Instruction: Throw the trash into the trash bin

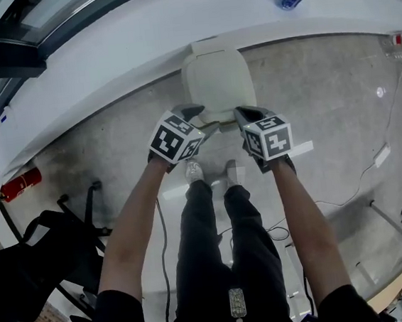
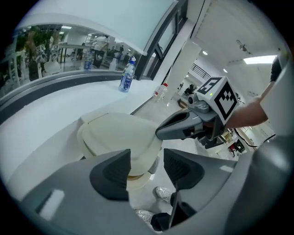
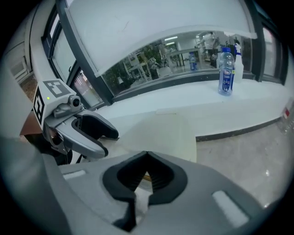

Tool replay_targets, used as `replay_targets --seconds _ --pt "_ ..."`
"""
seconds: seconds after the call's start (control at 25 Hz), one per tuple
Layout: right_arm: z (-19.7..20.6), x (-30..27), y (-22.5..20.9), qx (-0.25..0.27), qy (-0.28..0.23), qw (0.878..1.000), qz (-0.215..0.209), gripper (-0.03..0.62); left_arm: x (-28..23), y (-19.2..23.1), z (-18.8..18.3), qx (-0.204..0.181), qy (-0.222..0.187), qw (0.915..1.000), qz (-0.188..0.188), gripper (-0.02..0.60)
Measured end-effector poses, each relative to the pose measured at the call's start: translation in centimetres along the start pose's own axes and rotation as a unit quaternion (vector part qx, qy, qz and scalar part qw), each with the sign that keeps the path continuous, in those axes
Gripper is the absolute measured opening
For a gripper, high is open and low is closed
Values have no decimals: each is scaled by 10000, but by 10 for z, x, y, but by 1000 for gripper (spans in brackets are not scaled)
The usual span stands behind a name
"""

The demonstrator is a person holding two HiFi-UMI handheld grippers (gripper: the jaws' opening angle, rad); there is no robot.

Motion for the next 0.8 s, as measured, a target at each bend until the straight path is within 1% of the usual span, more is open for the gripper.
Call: replay_targets --seconds 0.08,0.2,0.28,0.32,0.48,0.68,0.8 --pt "8 -8 -3 -19 95 10000 -2 2 -8 1 4 66 32 9999 -92 198" --pt "18 -18 -7 -56 210 9998 -30 2 -20 1 12 126 173 9994 -268 102" --pt "25 -26 -11 -58 294 9995 -31 2 -27 2 17 214 272 9984 -449 24" --pt "28 -29 -13 -68 341 9994 -17 2 -30 2 19 284 318 9977 -524 8" --pt "37 -44 -16 -131 480 9987 67 2 -40 3 29 493 480 9955 -657 8" --pt "43 -58 -22 -15 742 9972 24 2 -47 1 41 679 538 9939 -678 8" --pt "45 -61 -23 137 758 9970 47 2 -48 1 45 739 557 9932 -707 8"
Point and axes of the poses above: the fingertips, and each gripper's own axes: x backward along the fingers, y to its left, z out of its underside, the point moved 7 cm from there along x, backward along the fingers, and after that the axes turned 5 degrees about y, right-handed, at the moved point
